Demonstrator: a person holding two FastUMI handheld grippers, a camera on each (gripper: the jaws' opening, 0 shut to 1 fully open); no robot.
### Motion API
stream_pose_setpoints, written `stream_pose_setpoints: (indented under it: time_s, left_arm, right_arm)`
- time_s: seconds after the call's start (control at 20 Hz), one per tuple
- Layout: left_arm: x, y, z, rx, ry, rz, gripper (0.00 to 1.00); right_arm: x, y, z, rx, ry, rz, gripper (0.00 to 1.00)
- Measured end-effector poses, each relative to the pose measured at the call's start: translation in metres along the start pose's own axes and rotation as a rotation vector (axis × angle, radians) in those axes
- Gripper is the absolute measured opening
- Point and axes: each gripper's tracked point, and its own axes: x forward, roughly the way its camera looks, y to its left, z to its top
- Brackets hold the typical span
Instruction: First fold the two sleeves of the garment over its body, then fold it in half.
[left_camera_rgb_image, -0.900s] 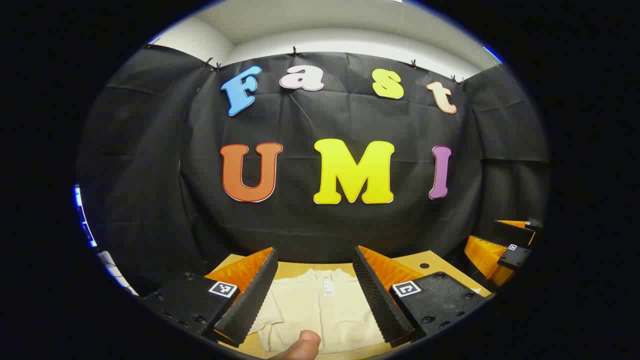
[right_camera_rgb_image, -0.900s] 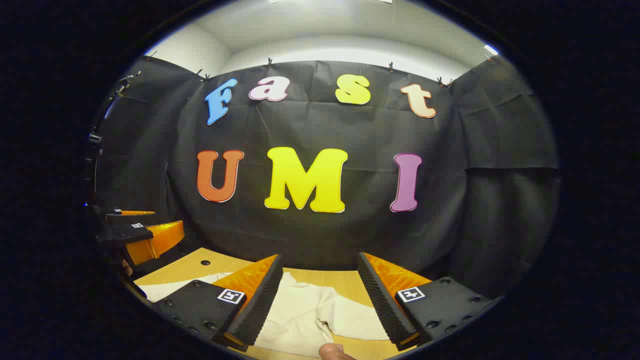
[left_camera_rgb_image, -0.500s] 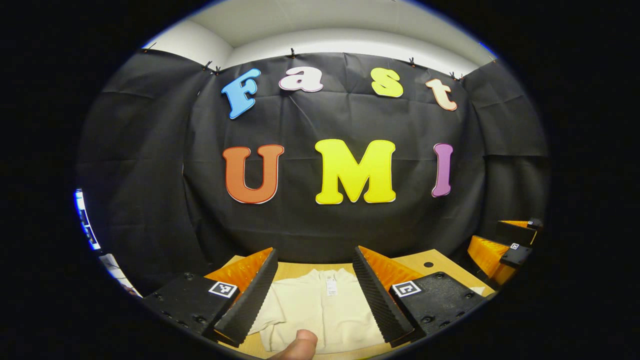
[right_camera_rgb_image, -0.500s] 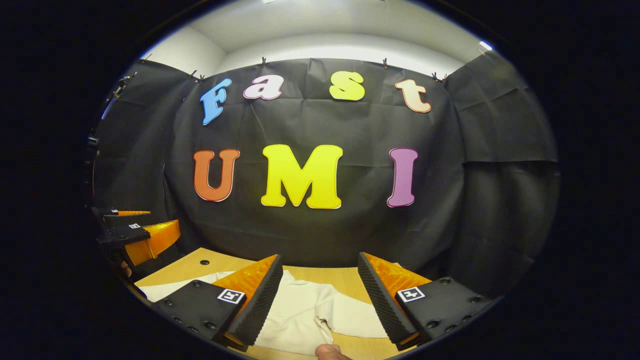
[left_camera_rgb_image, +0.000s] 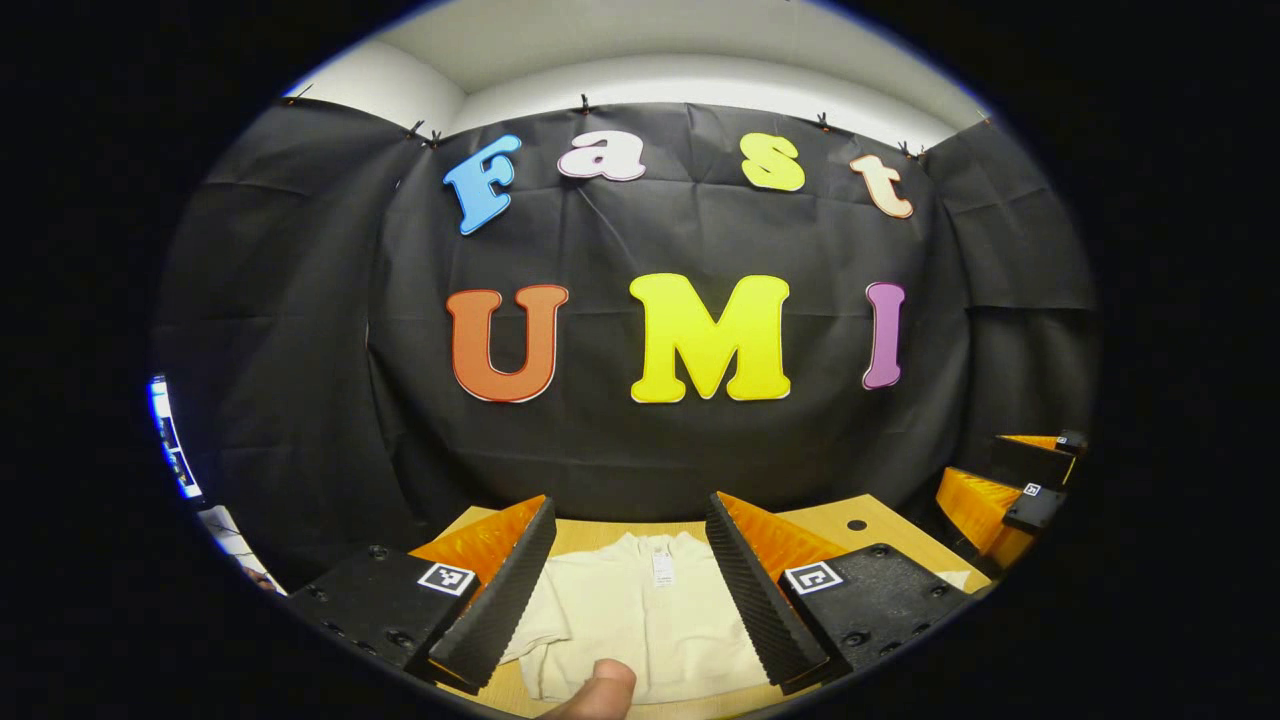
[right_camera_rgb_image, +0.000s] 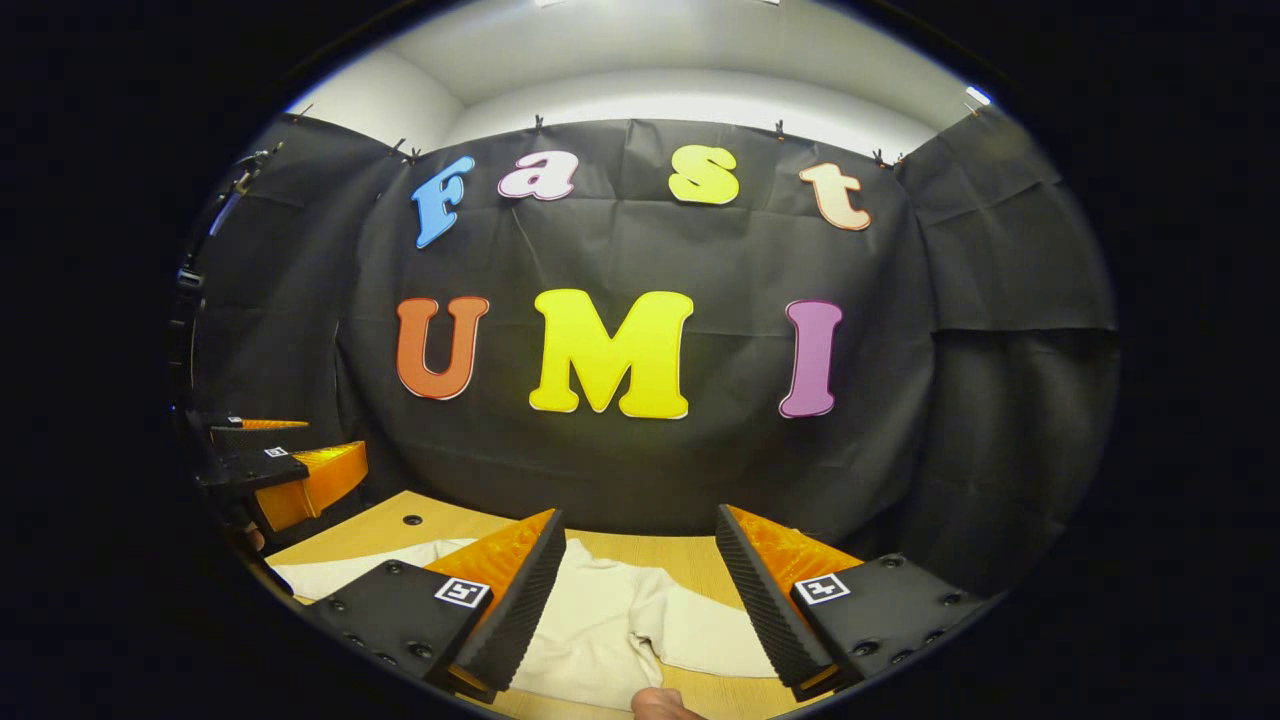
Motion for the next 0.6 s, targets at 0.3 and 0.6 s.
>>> stream_pose_setpoints:
  time_s: [0.3, 0.6]
  left_arm:
    - [0.002, -0.005, 0.004, -0.004, -0.013, -0.005, 0.96]
    - [0.002, -0.019, 0.000, -0.003, -0.009, 0.009, 0.96]
  right_arm:
    - [0.009, -0.035, 0.005, -0.008, -0.016, -0.066, 0.93]
    - [0.032, -0.131, -0.008, -0.019, 0.004, -0.221, 0.93]
